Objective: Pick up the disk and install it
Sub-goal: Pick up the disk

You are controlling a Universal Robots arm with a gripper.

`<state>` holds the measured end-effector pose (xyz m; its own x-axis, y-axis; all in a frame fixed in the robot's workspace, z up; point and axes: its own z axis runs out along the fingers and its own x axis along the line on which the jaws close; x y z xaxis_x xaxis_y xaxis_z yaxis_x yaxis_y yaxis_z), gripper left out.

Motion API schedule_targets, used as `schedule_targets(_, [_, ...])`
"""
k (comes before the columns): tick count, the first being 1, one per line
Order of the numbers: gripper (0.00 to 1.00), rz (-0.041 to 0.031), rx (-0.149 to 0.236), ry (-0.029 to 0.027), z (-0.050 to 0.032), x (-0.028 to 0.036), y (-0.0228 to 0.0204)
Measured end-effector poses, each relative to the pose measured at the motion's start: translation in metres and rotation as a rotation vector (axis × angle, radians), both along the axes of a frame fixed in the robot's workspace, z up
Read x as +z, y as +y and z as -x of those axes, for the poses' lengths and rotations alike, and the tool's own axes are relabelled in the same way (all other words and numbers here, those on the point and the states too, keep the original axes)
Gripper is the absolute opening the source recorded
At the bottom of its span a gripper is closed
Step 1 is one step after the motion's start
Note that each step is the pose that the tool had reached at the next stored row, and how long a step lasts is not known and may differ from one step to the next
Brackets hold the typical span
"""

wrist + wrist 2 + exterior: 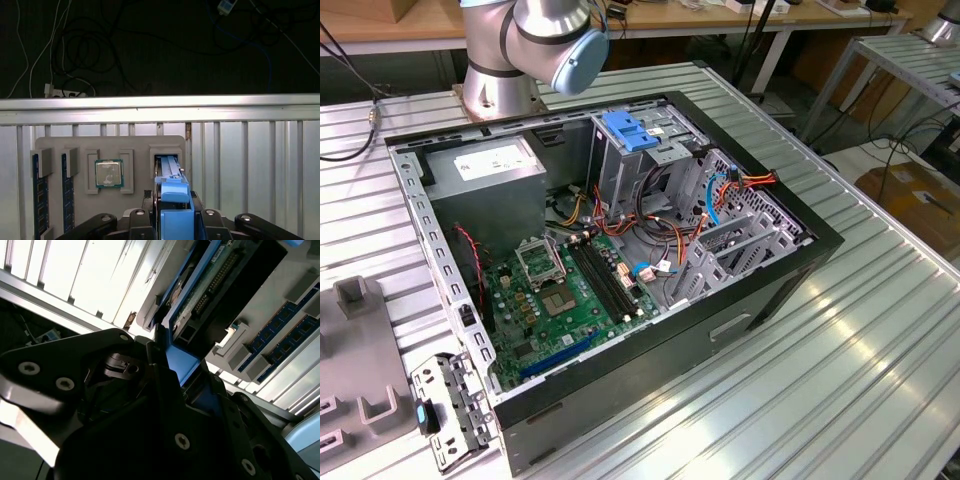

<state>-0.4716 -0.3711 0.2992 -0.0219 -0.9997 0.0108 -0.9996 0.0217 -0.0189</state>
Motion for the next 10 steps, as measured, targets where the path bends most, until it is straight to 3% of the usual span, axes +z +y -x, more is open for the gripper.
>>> schedule_targets(10, [0.37,0.0,0.0,0.0,0.0,-0.0001,0.0])
